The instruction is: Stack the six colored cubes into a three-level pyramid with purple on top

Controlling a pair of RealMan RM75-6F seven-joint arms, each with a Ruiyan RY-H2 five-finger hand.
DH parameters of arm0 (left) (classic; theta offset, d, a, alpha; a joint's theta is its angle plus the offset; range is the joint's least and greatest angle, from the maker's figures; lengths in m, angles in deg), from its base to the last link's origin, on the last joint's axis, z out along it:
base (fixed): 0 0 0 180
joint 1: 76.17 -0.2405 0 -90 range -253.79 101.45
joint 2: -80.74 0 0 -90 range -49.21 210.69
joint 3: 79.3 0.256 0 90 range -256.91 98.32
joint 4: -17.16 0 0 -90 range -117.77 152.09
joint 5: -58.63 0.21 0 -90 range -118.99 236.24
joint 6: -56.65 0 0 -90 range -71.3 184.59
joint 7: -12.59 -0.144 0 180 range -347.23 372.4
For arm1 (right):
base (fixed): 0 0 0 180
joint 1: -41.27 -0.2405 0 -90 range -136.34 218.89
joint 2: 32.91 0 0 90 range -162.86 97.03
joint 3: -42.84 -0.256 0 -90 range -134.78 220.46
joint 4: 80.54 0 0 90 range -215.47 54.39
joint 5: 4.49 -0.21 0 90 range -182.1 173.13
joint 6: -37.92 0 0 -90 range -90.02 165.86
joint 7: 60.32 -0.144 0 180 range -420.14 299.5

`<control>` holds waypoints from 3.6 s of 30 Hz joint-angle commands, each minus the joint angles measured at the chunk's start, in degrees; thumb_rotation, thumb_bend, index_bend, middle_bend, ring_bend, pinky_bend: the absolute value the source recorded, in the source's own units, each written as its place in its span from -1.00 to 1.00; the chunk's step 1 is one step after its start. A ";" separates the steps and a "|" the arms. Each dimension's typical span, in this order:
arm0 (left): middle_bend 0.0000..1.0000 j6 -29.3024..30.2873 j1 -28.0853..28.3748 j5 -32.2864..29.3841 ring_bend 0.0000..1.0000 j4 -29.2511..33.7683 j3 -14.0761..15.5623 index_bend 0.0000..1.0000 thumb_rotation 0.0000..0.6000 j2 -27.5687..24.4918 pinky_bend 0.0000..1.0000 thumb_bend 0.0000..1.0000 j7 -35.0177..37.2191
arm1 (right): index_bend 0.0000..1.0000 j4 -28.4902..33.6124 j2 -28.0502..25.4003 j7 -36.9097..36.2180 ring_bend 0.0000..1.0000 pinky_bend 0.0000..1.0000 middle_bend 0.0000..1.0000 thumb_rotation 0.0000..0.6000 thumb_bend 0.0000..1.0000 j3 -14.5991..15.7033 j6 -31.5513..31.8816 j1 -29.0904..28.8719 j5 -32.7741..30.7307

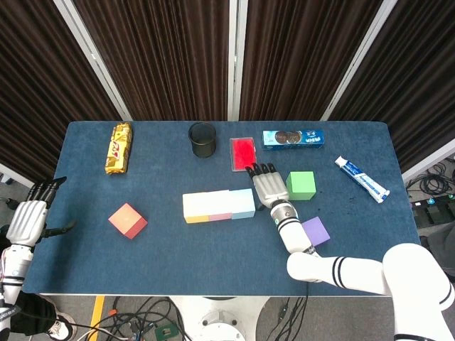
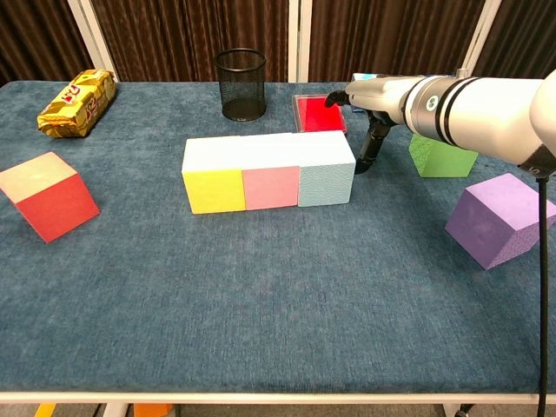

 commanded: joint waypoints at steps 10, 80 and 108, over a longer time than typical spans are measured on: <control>-0.82 -0.77 0.30 0.26 -1.00 1.55 0.16 -0.85 1.00 -0.51 -0.89 -0.60 1.97 | -1.00 3.25 -3.59 -0.29 -1.00 -1.00 -1.00 1.00 -0.80 -0.52 0.52 1.23 0.06; 0.08 -6.53 8.72 -20.87 -0.73 31.40 -10.25 -0.82 1.00 3.00 -0.71 -0.41 -32.55 | -1.00 8.85 -28.50 -28.63 -1.00 -1.00 -1.00 1.00 -0.85 -0.01 -10.51 14.18 21.29; 0.12 -29.61 29.72 -20.96 -0.67 24.69 -13.40 -0.83 1.00 4.72 -0.71 -0.41 -26.92 | -1.00 5.94 -33.67 -40.74 -1.00 -1.00 -1.00 1.00 -0.87 -2.77 -11.60 20.06 27.22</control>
